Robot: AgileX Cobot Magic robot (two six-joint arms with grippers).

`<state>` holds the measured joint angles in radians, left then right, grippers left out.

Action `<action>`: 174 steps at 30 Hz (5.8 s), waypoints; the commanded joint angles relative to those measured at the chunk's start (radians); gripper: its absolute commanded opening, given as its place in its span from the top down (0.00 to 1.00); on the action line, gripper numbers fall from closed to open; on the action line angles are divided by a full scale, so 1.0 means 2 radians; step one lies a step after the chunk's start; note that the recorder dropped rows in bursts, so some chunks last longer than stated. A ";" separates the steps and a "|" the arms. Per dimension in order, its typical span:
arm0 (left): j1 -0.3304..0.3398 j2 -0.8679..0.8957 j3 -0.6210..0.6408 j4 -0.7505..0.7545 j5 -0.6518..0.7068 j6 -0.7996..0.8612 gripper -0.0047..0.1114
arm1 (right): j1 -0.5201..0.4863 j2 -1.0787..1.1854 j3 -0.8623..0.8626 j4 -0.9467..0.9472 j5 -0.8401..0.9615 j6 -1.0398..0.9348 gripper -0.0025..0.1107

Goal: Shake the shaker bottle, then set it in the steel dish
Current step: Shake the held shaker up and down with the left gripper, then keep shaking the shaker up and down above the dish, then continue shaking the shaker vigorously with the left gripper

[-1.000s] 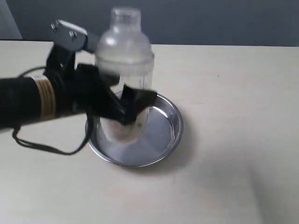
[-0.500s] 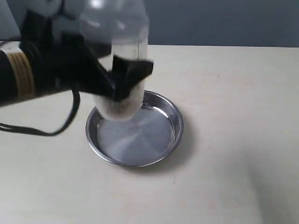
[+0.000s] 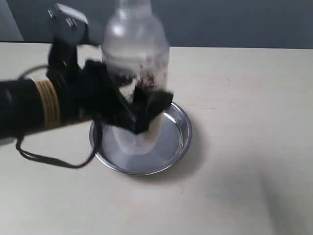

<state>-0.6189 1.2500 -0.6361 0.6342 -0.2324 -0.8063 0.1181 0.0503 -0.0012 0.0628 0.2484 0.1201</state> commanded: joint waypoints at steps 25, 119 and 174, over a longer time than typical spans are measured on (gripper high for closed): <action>0.000 -0.007 0.022 -0.080 0.038 0.106 0.96 | 0.001 0.002 0.001 -0.004 -0.006 -0.002 0.99; 0.024 0.037 -0.028 -0.121 -0.020 0.166 0.96 | 0.001 0.002 0.001 -0.004 -0.006 -0.002 0.99; 0.097 0.055 -0.051 0.035 -0.029 -0.028 0.96 | 0.000 0.002 0.001 0.000 -0.008 -0.002 0.99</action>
<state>-0.4112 1.3639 -0.7565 0.6978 -0.1782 -0.8551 0.1181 0.0503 -0.0012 0.0628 0.2447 0.1201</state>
